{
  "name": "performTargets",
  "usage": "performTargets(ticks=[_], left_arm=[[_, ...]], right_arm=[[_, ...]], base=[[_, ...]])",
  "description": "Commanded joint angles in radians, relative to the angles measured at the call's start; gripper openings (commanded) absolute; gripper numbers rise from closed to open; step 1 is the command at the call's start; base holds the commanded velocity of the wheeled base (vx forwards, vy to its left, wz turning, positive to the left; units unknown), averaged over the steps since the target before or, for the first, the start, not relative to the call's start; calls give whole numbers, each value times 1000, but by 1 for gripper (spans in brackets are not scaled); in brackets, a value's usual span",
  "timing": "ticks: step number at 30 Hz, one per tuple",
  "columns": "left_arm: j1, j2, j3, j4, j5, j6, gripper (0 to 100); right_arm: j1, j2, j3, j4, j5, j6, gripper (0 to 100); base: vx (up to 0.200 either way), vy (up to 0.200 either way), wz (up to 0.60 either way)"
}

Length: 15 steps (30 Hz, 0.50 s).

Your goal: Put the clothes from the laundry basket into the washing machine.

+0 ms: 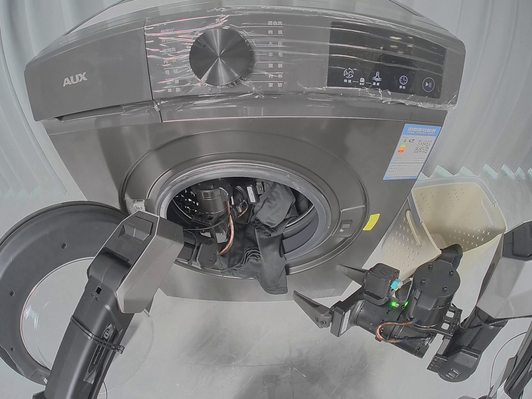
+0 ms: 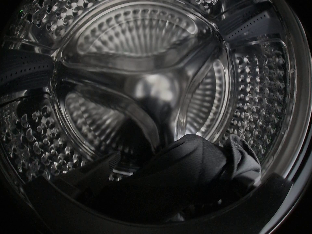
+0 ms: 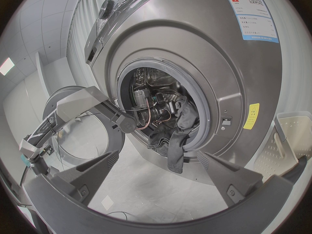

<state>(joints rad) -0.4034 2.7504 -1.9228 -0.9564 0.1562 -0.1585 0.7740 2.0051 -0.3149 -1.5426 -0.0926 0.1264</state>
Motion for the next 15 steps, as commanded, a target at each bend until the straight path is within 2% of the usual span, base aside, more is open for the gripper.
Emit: performTargets(ticks=[1,3,7,9,10,11,15], left_arm=[[-31,-187,257,71,-18,1,100],[-32,-230,330,100,-35,7,100],[-49,-304,461,145,-107,20,100],[-51,-321,499,159,-127,37,100],[-54,-337,539,177,-144,60,100],[-57,-342,556,185,-152,71,100],[-72,-341,604,196,-170,96,100]], right_arm=[[1,3,-1,-1,1,1,100],[1,3,-1,-1,1,1,100],[2,1,-1,-1,1,-1,100],[2,1,-1,-1,1,-1,100],[2,3,0,-1,1,-1,100],[2,1,0,-1,1,-1,100],[2,1,-1,-1,1,-1,100]], base=[[0,0,0],[0,0,0],[0,0,0],[0,0,0],[0,0,0],[0,0,0],[0,0,0]])
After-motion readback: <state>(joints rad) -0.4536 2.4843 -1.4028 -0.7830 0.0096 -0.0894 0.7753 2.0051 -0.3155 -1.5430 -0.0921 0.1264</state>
